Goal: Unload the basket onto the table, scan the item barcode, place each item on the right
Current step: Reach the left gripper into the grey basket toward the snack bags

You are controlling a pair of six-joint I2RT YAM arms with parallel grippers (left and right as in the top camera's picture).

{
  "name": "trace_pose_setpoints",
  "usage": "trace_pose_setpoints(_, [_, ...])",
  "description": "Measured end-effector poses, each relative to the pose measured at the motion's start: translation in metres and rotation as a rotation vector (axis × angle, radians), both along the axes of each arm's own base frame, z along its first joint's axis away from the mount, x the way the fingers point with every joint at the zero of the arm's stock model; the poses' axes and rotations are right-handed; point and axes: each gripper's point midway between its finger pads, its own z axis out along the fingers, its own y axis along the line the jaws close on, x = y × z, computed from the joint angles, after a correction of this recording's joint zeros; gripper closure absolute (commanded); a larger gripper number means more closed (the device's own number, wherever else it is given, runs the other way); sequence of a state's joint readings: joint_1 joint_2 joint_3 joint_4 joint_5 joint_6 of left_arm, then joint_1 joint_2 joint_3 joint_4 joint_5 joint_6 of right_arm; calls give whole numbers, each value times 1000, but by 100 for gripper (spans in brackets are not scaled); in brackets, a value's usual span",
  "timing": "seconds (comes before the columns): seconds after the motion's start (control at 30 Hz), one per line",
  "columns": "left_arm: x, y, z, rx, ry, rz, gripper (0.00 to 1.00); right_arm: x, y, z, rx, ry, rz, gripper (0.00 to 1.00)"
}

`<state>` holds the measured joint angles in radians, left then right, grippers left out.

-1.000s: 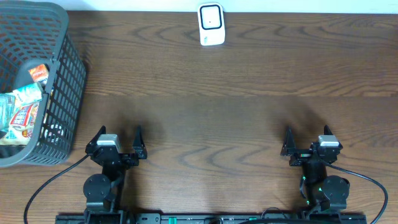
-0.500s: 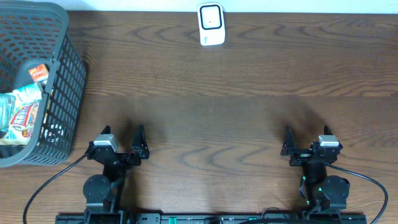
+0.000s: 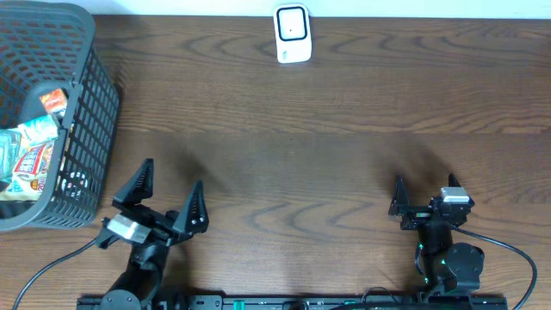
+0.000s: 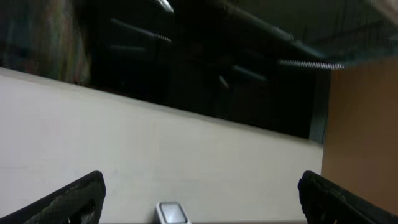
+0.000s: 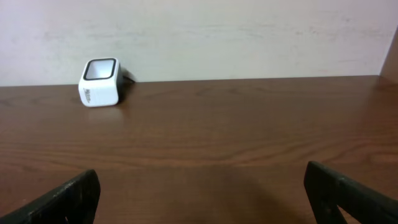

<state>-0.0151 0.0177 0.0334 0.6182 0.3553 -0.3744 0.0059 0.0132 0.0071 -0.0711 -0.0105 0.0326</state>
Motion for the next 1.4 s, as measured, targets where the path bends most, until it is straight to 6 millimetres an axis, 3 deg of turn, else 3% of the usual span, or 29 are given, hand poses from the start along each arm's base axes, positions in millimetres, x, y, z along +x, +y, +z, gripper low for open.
trace_pose_setpoints(0.13, [-15,3,47,-25,-54,5,2,0,0,0,0,1,0,1])
trace_pose_setpoints(0.2, [-12,3,61,-21,8,7,2,0,0,0,0,2,0,1])
trace_pose_setpoints(0.4, [13,-14,52,148,392,-42,2,0,0,-1,0,3,0,1])
trace_pose_setpoints(0.6, [26,-34,78,245,322,-141,2,0,0,-1,0,5,0,1])
trace_pose_setpoints(0.73, [38,-32,96,249,296,-124,2,0,0,-1,0,4,0,1])
trace_pose_setpoints(0.87, [63,-25,130,257,304,-78,2,0,0,-1,0,5,0,1])
trace_pose_setpoints(0.9, [78,-15,142,249,340,-46,2,0,0,-1,0,5,0,1])
trace_pose_setpoints(1.0, [113,14,143,219,530,21,2,0,0,-1,0,6,0,1])
trace_pose_setpoints(1.13, [159,77,141,131,792,121,3,0,0,-1,0,4,0,1])
trace_pose_setpoints(1.2, [179,108,146,95,820,141,2,0,0,-1,0,5,-1,1])
trace_pose_setpoints(1.27, [198,141,138,52,851,145,2,0,0,-1,0,5,-1,1])
trace_pose_setpoints(1.4, [205,180,123,5,877,191,2,0,0,-1,0,5,-1,1])
